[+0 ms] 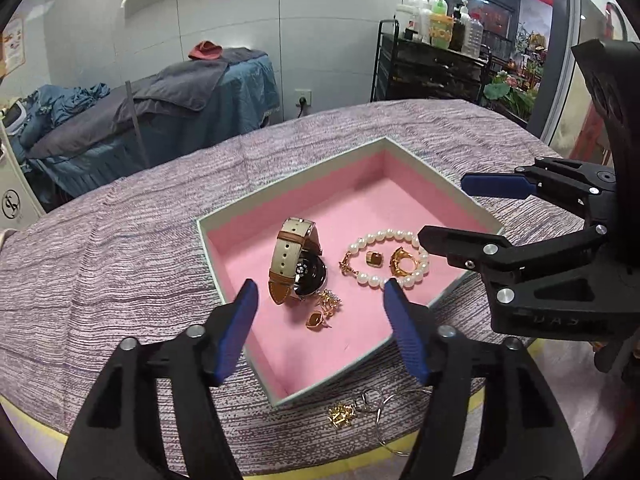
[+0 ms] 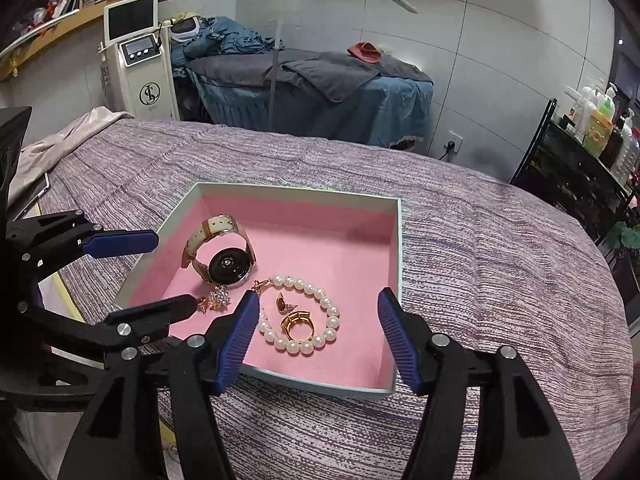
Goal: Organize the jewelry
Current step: 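Open both tools to drop the earring and ring into the box, then move both tools back toward the silver bangle and small silver ring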
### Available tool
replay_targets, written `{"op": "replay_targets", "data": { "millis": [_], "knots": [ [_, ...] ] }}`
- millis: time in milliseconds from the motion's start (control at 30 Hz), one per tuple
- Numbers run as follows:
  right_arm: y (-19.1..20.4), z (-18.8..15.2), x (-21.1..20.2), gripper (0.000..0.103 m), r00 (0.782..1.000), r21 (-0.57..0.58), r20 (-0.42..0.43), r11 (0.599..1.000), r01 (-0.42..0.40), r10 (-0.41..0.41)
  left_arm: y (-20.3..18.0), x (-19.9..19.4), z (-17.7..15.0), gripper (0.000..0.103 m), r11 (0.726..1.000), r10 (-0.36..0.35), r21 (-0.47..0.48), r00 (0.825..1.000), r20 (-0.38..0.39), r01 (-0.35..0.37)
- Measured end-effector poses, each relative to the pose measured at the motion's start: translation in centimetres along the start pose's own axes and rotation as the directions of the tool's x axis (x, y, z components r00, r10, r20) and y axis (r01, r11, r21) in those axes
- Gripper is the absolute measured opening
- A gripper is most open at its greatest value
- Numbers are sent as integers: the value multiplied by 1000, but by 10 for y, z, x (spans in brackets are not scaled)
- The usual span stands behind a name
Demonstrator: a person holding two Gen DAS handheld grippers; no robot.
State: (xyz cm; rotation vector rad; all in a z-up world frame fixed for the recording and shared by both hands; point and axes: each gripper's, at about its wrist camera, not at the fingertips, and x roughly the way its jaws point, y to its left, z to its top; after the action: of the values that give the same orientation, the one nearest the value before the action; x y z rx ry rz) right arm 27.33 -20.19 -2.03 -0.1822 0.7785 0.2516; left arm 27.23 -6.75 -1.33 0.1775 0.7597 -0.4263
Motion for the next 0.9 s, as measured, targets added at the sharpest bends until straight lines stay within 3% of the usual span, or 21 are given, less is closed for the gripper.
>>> {"op": "replay_targets", "data": {
  "millis": [100, 233, 400, 667, 900],
  "knots": [
    [-4, -4, -15, 78, 999, 30, 28, 999, 18, -18, -2, -18, -8, 87, 999, 43, -11, 998, 42, -43],
    [-11, -17, -28, 85, 1000, 71, 26, 997, 11, -13, 0, -39, -26, 93, 997, 54, -60, 996, 65, -50],
    [-15, -44, -37, 85, 1000, 126, 2, 992, -10, 9, 0, -55, -53, 95, 995, 73, -77, 996, 52, -69],
    [2, -72, -48, 85, 999, 93, -27, 995, -28, 30, 3, -69, -93, 95, 988, 120, -102, 993, 24, -117],
    [21, -92, -48, 85, 996, 66, -60, 996, -56, 60, 0, -68, -119, 95, 987, 116, -113, 993, -17, -117]
  ]
}}
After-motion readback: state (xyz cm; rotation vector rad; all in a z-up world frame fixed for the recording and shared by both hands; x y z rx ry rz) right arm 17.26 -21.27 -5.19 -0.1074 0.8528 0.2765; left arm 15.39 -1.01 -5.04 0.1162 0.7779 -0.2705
